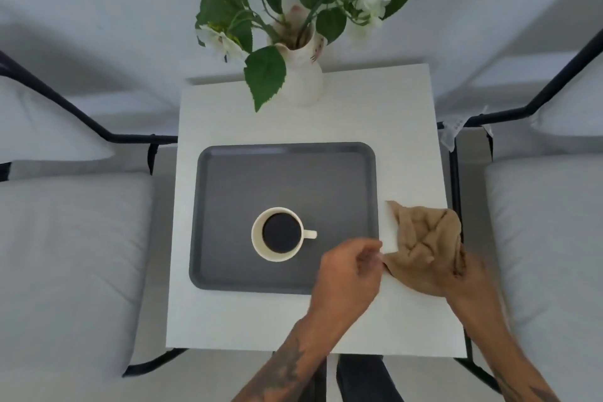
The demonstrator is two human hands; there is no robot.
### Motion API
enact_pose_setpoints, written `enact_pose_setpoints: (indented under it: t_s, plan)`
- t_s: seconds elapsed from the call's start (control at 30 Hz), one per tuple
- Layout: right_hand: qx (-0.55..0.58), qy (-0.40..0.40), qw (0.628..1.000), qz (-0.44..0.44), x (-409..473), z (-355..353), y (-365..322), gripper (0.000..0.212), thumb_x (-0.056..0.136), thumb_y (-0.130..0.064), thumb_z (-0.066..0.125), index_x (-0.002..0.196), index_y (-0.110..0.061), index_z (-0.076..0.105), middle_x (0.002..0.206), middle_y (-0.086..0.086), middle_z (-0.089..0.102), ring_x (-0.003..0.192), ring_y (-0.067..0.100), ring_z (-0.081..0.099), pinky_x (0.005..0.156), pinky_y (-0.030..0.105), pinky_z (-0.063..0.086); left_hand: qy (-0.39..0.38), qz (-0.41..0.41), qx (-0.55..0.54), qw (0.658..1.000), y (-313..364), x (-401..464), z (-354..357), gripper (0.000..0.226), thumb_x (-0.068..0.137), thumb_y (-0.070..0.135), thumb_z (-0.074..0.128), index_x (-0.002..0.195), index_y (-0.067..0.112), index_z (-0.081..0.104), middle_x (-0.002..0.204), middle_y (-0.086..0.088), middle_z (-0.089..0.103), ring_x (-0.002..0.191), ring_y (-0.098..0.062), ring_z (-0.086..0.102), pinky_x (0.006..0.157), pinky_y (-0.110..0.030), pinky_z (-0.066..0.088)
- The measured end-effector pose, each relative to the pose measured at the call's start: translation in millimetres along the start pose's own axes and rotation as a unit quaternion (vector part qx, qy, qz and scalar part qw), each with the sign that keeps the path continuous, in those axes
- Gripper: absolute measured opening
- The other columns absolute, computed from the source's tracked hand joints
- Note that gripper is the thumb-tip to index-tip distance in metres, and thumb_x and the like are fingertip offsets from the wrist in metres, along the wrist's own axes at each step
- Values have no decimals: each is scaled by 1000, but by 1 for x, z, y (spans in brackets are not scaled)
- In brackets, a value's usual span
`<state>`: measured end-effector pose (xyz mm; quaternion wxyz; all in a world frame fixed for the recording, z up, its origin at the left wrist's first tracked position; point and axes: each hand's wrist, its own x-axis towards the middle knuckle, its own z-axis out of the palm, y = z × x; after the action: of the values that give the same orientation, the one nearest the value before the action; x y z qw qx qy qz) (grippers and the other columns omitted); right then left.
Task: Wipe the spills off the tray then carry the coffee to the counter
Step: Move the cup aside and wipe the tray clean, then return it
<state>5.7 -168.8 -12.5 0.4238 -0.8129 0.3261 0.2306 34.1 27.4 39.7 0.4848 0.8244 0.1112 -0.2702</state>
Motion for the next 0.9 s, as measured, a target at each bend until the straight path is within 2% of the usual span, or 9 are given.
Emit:
enact_pose_setpoints:
  t_s: [0.03, 0.1, 0.17, 0.3, 0.4, 0.53, 0.6, 0.7, 0.9]
  plan:
    - [-75, 41, 996, -22, -5, -2, -6, 77, 72, -77, 48, 112, -12, 56, 101, 10, 59, 82, 28, 58, 66, 27, 43, 43, 37, -1, 998, -12, -12, -23, 20, 93, 23, 64, 110, 22, 74, 100, 12, 74, 90, -6, 68, 80, -19, 54]
    - [-119, 125, 980, -101, -21, -1, -27, 52, 81, -44, 60, 122, -13, 53, 114, 6, 52, 101, 30, 56, 79, 30, 40, 128, 116, 26, 985, -36, -30, -78, 16, 91, 25, 66, 105, 22, 74, 92, 12, 72, 81, -9, 67, 73, -15, 50]
    - [-83, 94, 966, -227, -38, 11, -61, 48, 80, -31, 69, 125, -21, 55, 121, -5, 48, 114, 20, 50, 92, 29, 39, 148, 159, 109, 970, -65, -31, -128, 28, 88, 33, 66, 114, 24, 70, 103, 12, 67, 91, -6, 63, 76, -14, 48]
    - [-121, -119, 935, -311, -46, 71, -104, 61, 84, -55, 59, 140, -45, 36, 147, -22, 33, 136, 0, 28, 109, 25, 30, 5, 121, 210, 970, -111, 0, -182, 77, 79, 58, 72, 146, 45, 38, 142, 33, 32, 130, 16, 31, 97, 2, 27]
    - [-150, -170, 922, -314, -31, 114, -109, 67, 83, -57, 60, 143, -47, 31, 151, -25, 28, 140, -2, 22, 115, 32, 31, -86, 116, 203, 968, -133, 26, -185, 97, 70, 67, 73, 149, 57, 17, 154, 34, 15, 134, 24, 14, 107, -10, 24]
    - [-122, -176, 930, -298, -25, 132, -102, 70, 81, -54, 65, 142, -48, 31, 146, -27, 36, 132, -10, 33, 108, 20, 35, -113, 166, 170, 965, -152, 45, -178, 98, 71, 61, 77, 153, 44, 25, 156, 22, 33, 140, 3, 33, 112, -31, 39]
    - [-107, -178, 934, -290, -27, 133, -100, 70, 81, -50, 67, 141, -48, 31, 141, -31, 40, 126, -14, 37, 102, 9, 32, -106, 181, 137, 968, -156, 46, -175, 96, 72, 55, 79, 153, 38, 30, 152, 22, 41, 136, 1, 41, 108, -27, 43]
    - [-78, -177, 938, -289, -31, 134, -103, 70, 82, -40, 70, 142, -42, 36, 136, -33, 44, 120, -6, 52, 96, 4, 39, -105, 195, 70, 973, -154, 47, -169, 90, 74, 45, 81, 151, 32, 37, 146, 19, 50, 126, -2, 53, 102, -18, 45]
    - [-42, -169, 938, -301, -33, 135, -118, 69, 82, -29, 73, 142, -38, 39, 135, -29, 47, 116, -3, 57, 99, 15, 46, -102, 196, 18, 975, -142, 50, -171, 85, 74, 28, 83, 149, 23, 43, 142, 11, 56, 119, 0, 60, 99, -11, 43]
